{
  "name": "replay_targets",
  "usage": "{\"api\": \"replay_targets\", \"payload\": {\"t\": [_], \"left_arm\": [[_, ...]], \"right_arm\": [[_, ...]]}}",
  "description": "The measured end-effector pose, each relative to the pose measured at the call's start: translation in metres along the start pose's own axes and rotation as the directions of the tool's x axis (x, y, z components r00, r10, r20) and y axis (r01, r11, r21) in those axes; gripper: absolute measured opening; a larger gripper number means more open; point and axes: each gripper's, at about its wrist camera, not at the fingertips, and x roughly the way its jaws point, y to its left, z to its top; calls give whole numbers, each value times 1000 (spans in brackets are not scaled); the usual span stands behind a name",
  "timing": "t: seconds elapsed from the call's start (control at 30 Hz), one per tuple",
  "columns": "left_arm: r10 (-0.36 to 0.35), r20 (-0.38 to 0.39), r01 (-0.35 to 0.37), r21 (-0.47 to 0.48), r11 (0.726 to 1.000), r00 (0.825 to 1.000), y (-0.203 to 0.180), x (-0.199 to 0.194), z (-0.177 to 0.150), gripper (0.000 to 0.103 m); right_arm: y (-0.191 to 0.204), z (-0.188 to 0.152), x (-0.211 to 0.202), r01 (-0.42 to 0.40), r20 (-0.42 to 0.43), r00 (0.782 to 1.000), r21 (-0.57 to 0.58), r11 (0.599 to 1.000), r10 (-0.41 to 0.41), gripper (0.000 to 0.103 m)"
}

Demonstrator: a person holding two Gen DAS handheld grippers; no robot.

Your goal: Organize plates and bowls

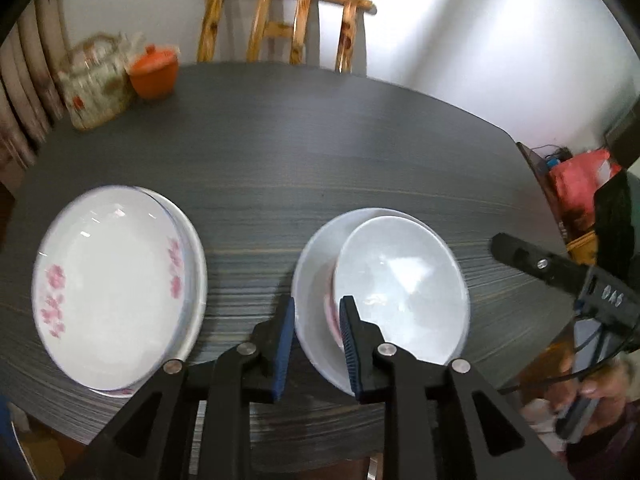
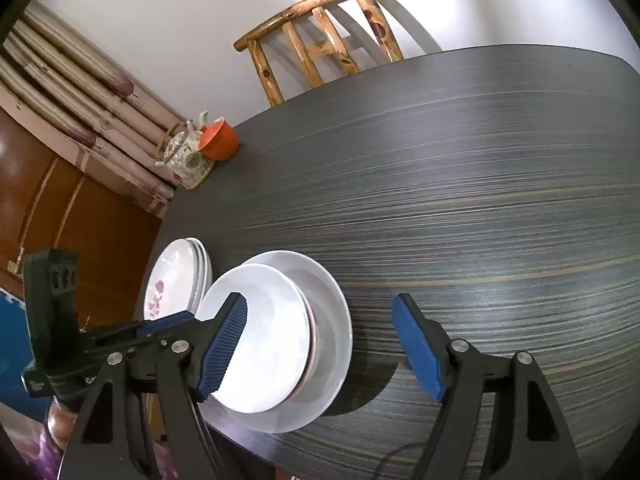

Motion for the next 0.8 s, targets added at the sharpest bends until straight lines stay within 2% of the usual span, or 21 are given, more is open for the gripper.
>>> {"api": "replay_targets", "payload": {"t": [0.07, 0.2, 0.33, 0.43, 0.53, 0.63, 0.73, 0.8], "left_arm": [[33, 44, -34, 26, 999, 998, -2, -6, -8, 24], [80, 98, -83, 35, 996, 992, 0, -9, -28, 41], [147, 90, -153, 55, 987, 985, -2, 0, -43, 42], [188, 111, -197, 83, 977, 976, -5, 2, -54, 42], [220, 126, -234, 115, 965, 967, -9, 3, -65, 52], [226, 142, -246, 151, 957, 964, -15, 2, -72, 57], [241, 166, -269, 173, 948, 956, -20, 1, -76, 59], [232, 175, -263, 182, 947, 957, -21, 0, -79, 59]], "right_arm": [[-4, -6, -8, -11, 18, 1000, 12, 1000, 10, 73], [-8, -22, -24, -17, 83, 996, 11, 1000, 16, 73], [-13, -40, -39, -10, 175, 985, 1, 1000, 9, 73], [-13, -59, -44, 20, 236, 972, -23, 1000, -14, 73], [-13, -74, -47, 98, 302, 950, -44, 994, -80, 74], [-18, -83, -43, 165, 300, 942, -28, 986, -149, 75], [-23, -87, -40, 135, 279, 950, 28, 990, -138, 75], [-21, -90, -39, 143, 274, 950, 34, 989, -147, 75]]}}
